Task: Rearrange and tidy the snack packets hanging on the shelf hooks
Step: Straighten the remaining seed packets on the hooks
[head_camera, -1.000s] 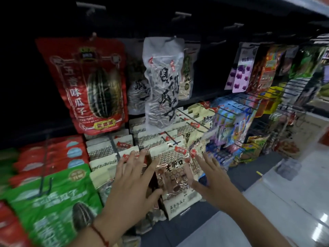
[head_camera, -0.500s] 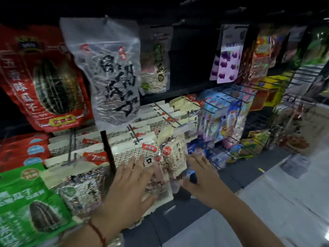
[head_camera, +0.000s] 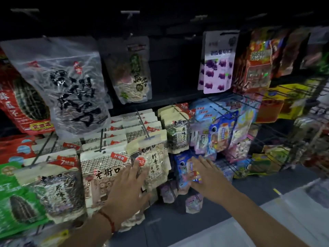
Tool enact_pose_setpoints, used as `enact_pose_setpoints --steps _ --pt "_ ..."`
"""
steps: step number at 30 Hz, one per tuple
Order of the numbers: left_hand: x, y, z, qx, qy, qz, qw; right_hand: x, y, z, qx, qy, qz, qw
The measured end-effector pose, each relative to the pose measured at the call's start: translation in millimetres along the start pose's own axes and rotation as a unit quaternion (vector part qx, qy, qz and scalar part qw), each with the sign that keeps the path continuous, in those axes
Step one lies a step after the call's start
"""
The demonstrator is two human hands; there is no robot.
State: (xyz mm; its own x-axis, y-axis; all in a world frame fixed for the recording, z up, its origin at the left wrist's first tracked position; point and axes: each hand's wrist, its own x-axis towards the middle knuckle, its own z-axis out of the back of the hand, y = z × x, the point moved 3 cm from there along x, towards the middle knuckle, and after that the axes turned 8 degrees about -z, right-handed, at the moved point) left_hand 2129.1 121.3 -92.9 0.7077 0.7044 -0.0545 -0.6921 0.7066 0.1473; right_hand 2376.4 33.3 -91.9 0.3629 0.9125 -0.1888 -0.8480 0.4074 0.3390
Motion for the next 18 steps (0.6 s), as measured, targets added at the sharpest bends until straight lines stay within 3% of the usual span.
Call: enact_pose_setpoints --steps 7,18 --pt "-43 38 10 0.002 0.011 0.084 0.996 15 24 -1 -0.011 0.015 0.057 0.998" --pt "-232 152 -13 -0.027 -0.027 0.287 0.957 -28 205 -65 0.035 0.116 0.232 0.965"
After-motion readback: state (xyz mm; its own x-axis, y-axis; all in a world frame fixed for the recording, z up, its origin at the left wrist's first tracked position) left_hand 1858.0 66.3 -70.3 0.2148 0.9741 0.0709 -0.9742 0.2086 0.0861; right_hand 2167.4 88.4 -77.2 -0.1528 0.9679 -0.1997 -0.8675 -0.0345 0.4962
